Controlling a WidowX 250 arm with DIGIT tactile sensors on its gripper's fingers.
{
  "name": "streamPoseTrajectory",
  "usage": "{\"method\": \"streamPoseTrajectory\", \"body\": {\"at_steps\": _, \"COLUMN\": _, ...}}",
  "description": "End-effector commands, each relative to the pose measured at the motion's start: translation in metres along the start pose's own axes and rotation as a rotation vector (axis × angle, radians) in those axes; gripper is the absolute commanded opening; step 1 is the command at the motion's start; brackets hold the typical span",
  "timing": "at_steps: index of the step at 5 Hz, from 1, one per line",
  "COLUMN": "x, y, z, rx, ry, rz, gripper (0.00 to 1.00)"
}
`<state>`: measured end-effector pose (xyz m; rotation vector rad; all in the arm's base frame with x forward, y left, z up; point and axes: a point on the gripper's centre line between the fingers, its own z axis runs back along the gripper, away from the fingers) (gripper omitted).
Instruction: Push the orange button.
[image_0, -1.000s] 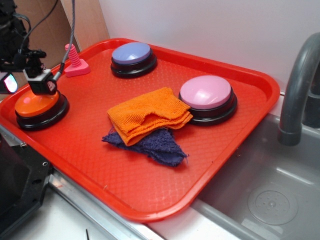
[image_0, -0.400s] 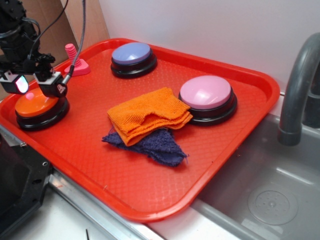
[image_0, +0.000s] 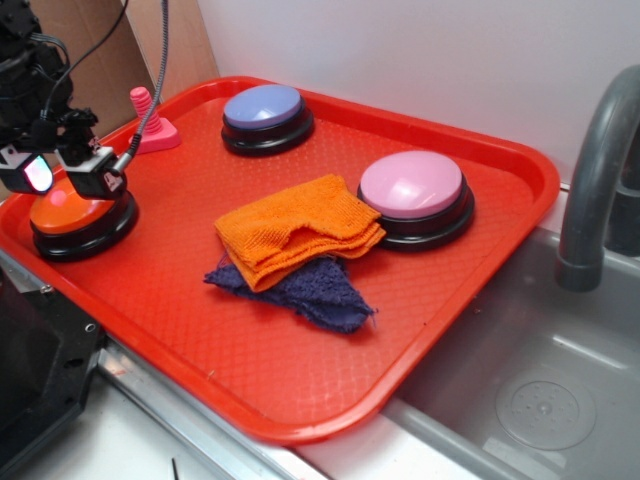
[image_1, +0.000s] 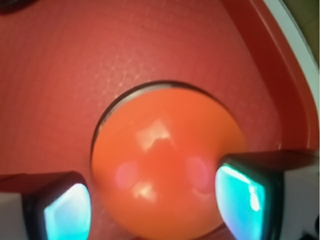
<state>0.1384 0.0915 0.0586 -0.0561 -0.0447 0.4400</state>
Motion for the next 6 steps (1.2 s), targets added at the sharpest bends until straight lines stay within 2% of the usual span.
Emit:
{"method": "streamPoseTrajectory", "body": {"at_steps": 1, "x": 0.004, "y": 0.006, "z": 0.022, "rx": 0.031, "ry": -0.026, "rz": 0.005, "gripper": 1.0}}
{"method": "streamPoseTrajectory", "body": {"at_steps": 4, "x": 0.004, "y": 0.004, "z": 0.044, "rx": 0.049, "ry": -0.044, "rz": 0.008, "gripper": 1.0}}
{"method": "streamPoseTrajectory", "body": {"at_steps": 6, "x": 0.001, "y": 0.003, "z": 0.065, "rx": 0.052, "ry": -0.114, "rz": -0.042, "gripper": 1.0}}
